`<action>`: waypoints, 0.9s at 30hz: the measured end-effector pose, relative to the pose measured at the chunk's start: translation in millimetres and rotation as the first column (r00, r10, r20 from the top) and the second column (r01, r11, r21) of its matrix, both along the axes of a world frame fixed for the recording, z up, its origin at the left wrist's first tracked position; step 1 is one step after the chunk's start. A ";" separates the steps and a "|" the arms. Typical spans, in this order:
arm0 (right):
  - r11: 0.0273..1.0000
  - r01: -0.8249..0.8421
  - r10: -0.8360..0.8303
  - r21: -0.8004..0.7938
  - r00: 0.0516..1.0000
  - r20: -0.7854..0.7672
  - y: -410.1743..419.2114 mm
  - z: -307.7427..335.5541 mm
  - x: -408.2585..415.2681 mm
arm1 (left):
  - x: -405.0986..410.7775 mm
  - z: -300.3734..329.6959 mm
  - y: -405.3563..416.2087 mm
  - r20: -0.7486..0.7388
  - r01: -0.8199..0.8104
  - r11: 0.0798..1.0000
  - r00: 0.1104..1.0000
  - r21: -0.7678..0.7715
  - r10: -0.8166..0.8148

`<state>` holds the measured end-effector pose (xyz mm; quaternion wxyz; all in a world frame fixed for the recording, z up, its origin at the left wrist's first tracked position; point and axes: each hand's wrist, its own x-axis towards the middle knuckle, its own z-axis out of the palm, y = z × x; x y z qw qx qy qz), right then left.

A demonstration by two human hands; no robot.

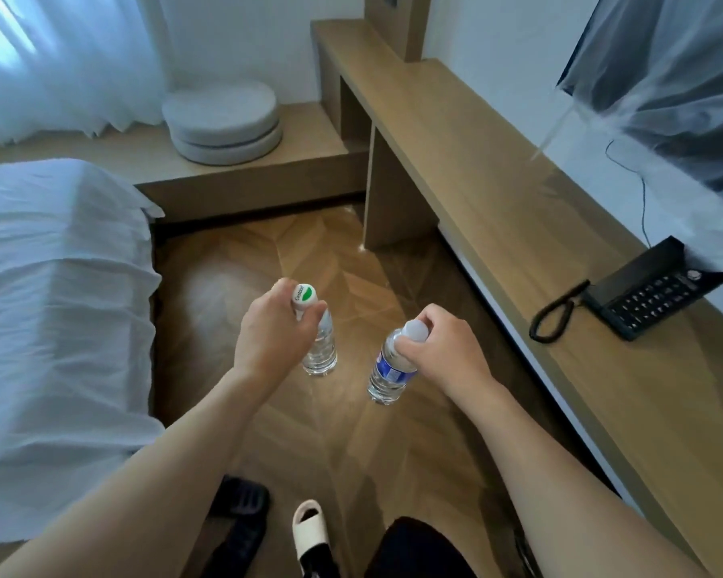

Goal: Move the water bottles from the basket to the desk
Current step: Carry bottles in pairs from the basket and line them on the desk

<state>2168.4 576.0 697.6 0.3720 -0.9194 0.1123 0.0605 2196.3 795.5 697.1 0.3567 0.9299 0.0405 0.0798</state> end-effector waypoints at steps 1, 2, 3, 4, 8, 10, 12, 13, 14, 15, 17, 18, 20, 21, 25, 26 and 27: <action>1.000 0.011 -0.011 0.002 1.000 0.020 6.9 3.0 21.6 | 24.3 4.6 5.4 0.015 0.013 1.000 1.000 -0.007 -0.013; 1.000 0.020 -0.020 0.003 0.999 0.038 12.8 6.1 41.4 | 46.9 8.8 9.4 0.022 0.023 1.000 0.999 -0.018 -0.023; 1.000 0.029 -0.029 0.004 0.998 0.053 18.0 9.1 61.0 | 69.2 13.4 12.4 0.023 0.033 0.999 0.999 -0.036 -0.032; 0.999 0.039 -0.039 0.008 0.997 0.066 22.4 12.0 81.7 | 92.9 16.9 15.1 0.022 0.047 0.997 0.999 -0.058 -0.046; 0.995 0.102 -0.104 0.022 0.989 0.102 29.3 17.1 171.8 | 191.5 27.7 20.5 0.029 0.075 0.987 0.997 -0.143 -0.072; 0.993 0.115 -0.119 0.037 0.984 0.133 30.1 14.3 223.2 | 242.9 31.2 20.4 0.071 0.075 0.983 0.995 -0.170 -0.064; 0.992 0.115 -0.120 0.043 0.983 0.139 30.5 14.0 272.1 | 290.3 35.6 19.2 0.101 0.082 0.979 0.993 -0.186 -0.064; 0.991 0.123 -0.129 0.050 0.981 0.143 29.5 15.1 296.2 | 313.2 39.7 17.2 0.109 0.098 0.979 0.991 -0.181 -0.080; 0.989 0.139 -0.146 0.058 0.979 0.145 28.3 15.6 318.5 | 335.0 44.0 15.1 0.115 0.121 0.978 0.988 -0.168 -0.103; 0.986 0.156 -0.163 0.060 0.975 0.148 27.1 16.9 340.0 | 356.9 48.0 13.0 0.121 0.142 0.977 0.985 -0.157 -0.124; 0.981 0.183 -0.190 0.062 0.970 0.153 25.4 20.7 381.5 | 400.4 54.8 9.8 0.124 0.165 0.974 0.982 -0.158 -0.146; 0.978 0.198 -0.206 0.065 0.966 0.157 24.7 23.6 401.0 | 421.9 58.0 8.4 0.120 0.170 0.971 0.981 -0.166 -0.151; 0.973 0.219 -0.229 0.073 0.959 0.167 22.0 29.4 439.5 | 466.0 60.7 6.0 0.117 0.184 0.967 0.979 -0.176 -0.165; 0.971 0.229 -0.238 0.072 0.956 0.168 21.0 31.9 459.3 | 488.5 61.5 4.8 0.115 0.195 0.965 0.978 -0.178 -0.177; 0.952 0.287 -0.302 0.107 0.939 0.167 18.4 37.5 544.9 | 587.0 61.8 -1.1 0.105 0.271 0.946 0.961 -0.178 -0.255; 0.946 0.303 -0.319 0.114 0.934 0.163 19.2 38.4 564.8 | 610.3 62.4 -2.5 0.107 0.297 0.939 0.954 -0.173 -0.281; 0.941 0.318 -0.334 0.119 0.929 0.160 19.4 38.8 585.5 | 634.4 62.6 -3.5 0.112 0.327 0.930 0.944 -0.171 -0.311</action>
